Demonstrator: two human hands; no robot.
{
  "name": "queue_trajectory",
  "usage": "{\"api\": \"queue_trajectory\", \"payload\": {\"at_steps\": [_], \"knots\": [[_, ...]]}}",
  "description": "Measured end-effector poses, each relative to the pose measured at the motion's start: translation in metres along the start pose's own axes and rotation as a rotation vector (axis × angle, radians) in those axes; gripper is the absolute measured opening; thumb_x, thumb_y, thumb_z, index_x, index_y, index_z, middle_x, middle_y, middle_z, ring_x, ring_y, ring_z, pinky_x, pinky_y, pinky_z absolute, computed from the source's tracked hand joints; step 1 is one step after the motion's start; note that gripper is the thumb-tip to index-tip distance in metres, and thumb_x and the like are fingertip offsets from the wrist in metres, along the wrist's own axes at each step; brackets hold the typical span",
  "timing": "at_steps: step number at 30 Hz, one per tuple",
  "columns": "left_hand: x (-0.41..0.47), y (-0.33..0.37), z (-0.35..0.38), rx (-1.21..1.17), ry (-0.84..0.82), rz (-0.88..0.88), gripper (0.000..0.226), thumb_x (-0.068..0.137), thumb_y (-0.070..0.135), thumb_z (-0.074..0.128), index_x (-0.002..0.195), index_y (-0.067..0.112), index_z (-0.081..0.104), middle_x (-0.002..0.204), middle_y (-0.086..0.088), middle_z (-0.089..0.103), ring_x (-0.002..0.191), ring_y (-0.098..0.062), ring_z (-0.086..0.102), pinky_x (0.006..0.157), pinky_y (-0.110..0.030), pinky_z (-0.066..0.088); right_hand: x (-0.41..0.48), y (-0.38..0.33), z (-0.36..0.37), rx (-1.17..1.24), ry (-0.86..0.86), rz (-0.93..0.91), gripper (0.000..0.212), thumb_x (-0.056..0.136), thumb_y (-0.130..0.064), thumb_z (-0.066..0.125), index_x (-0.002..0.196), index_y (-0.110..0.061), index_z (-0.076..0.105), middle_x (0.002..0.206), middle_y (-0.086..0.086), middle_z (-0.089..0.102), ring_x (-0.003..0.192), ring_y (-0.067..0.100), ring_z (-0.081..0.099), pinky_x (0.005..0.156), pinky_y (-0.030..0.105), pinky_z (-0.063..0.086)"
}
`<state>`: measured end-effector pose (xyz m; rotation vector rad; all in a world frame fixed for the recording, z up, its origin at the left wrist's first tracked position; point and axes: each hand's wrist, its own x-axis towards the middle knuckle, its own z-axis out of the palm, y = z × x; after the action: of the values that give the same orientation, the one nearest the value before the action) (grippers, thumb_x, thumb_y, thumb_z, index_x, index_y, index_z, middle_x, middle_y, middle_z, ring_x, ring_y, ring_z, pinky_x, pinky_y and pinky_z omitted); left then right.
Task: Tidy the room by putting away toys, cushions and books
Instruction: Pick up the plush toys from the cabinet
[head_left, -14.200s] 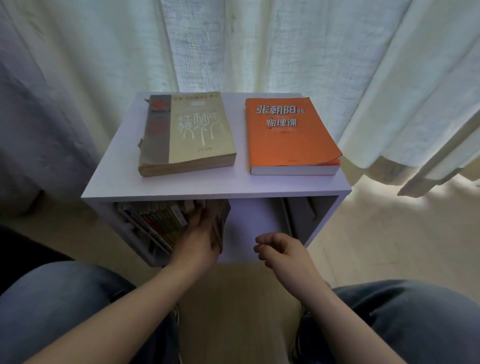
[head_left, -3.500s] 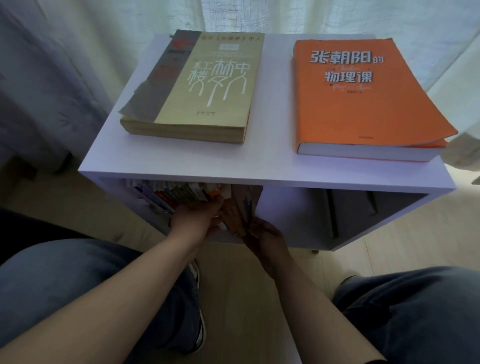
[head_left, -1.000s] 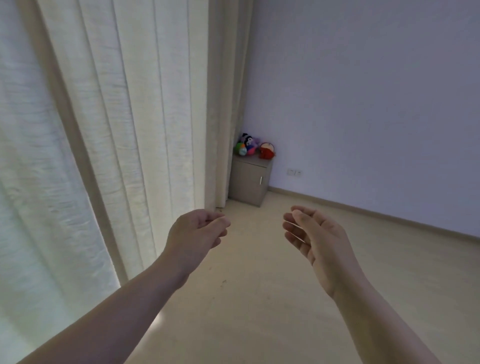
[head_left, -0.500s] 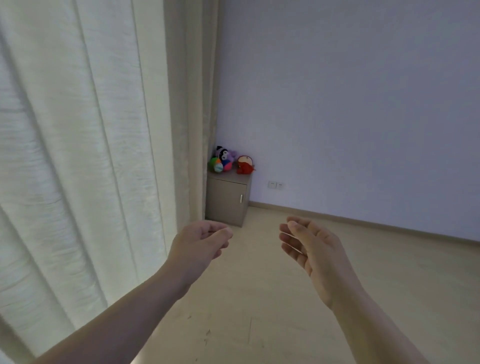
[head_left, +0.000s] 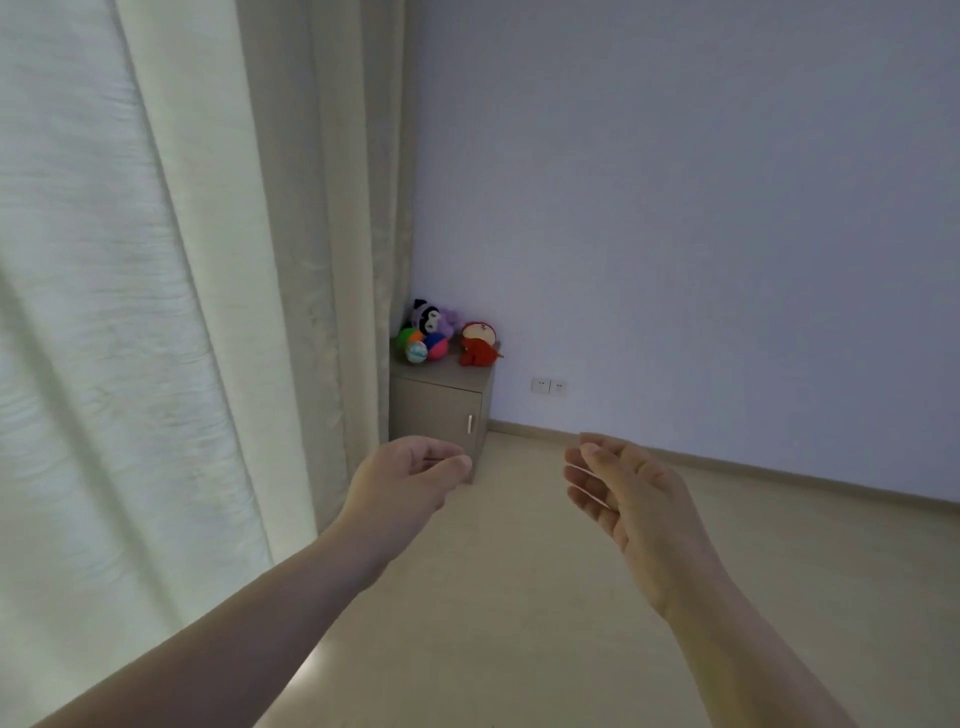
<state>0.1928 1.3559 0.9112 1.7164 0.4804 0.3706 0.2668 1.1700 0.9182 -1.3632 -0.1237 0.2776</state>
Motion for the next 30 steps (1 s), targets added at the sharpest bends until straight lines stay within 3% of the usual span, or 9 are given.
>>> {"api": "queue_trajectory", "payload": {"at_steps": [6, 15, 20, 24, 30], "knots": [[0.121, 0.005, 0.046, 0.000, 0.011, -0.036, 0.019, 0.073, 0.039, 0.072, 0.086, 0.025, 0.073, 0.093, -0.008, 0.074, 0.097, -0.033, 0.065, 0.092, -0.050, 0.052, 0.135, -0.015, -0.010, -0.024, -0.042, 0.000, 0.010, 0.093, -0.013, 0.058, 0.096, -0.011, 0.068, 0.097, 0.010, 0.068, 0.098, 0.023, 0.065, 0.092, 0.036, 0.052], [0.287, -0.006, 0.073, -0.022, 0.069, -0.079, 0.045, 0.050, 0.058, 0.066, 0.085, 0.030, 0.074, 0.090, 0.000, 0.075, 0.092, -0.026, 0.069, 0.090, -0.051, 0.053, 0.317, -0.012, 0.006, -0.068, -0.095, 0.043, 0.009, 0.092, -0.014, 0.061, 0.098, -0.013, 0.068, 0.100, 0.011, 0.072, 0.097, 0.021, 0.066, 0.097, 0.041, 0.051], [0.397, -0.016, 0.078, -0.028, 0.078, -0.074, 0.015, 0.066, 0.043, 0.071, 0.076, 0.032, 0.074, 0.080, -0.004, 0.073, 0.085, -0.027, 0.068, 0.087, -0.049, 0.055, 0.426, -0.003, 0.029, -0.082, -0.091, 0.050, 0.009, 0.093, -0.012, 0.060, 0.097, -0.011, 0.068, 0.098, 0.011, 0.071, 0.098, 0.023, 0.066, 0.098, 0.041, 0.051], [0.478, -0.024, 0.075, -0.032, 0.033, -0.096, 0.025, 0.060, 0.050, 0.064, 0.078, 0.036, 0.073, 0.065, 0.004, 0.064, 0.068, -0.017, 0.057, 0.067, -0.040, 0.047, 0.503, 0.001, 0.052, -0.116, -0.068, 0.089, 0.009, 0.092, -0.013, 0.061, 0.098, -0.010, 0.068, 0.098, 0.012, 0.071, 0.101, 0.026, 0.066, 0.099, 0.042, 0.050], [0.604, -0.032, 0.076, -0.037, 0.057, -0.160, 0.004, 0.083, 0.028, 0.071, 0.083, 0.026, 0.074, 0.072, 0.003, 0.071, 0.080, -0.024, 0.067, 0.088, -0.050, 0.054, 0.617, -0.001, 0.084, -0.149, -0.052, 0.124, 0.010, 0.092, -0.012, 0.060, 0.099, -0.012, 0.068, 0.101, 0.012, 0.070, 0.103, 0.026, 0.066, 0.098, 0.040, 0.051]]}}
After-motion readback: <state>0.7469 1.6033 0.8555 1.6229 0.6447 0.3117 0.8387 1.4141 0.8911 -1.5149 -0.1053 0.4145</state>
